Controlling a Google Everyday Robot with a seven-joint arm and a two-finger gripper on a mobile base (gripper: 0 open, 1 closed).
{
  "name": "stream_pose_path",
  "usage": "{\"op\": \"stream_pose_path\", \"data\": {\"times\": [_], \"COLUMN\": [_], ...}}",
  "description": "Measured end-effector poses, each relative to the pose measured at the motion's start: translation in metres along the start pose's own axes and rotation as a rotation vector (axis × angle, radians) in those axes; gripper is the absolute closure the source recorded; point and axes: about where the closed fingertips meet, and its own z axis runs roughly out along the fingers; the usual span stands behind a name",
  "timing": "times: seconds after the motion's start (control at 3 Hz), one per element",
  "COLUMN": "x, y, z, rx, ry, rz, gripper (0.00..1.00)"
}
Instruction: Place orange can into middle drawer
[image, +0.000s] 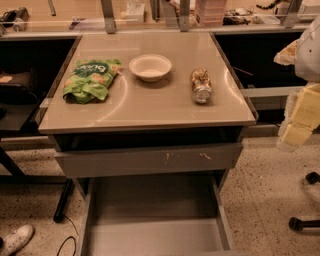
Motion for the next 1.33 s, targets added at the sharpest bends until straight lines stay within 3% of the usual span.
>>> {"op": "stream_pose_path", "data": {"times": [0.67, 1.0, 1.33], "x": [-0.001, -0.005, -0.007], "y": [0.0, -0.008, -0.029], "z": [-0.009, 0.009, 0.038], "rx": [0.022, -0.015, -0.061], "ry": [0.015, 0.018, 0.036], "rz": [-0.012, 0.074, 0.247], "gripper": [0.0, 0.0, 0.0]}}
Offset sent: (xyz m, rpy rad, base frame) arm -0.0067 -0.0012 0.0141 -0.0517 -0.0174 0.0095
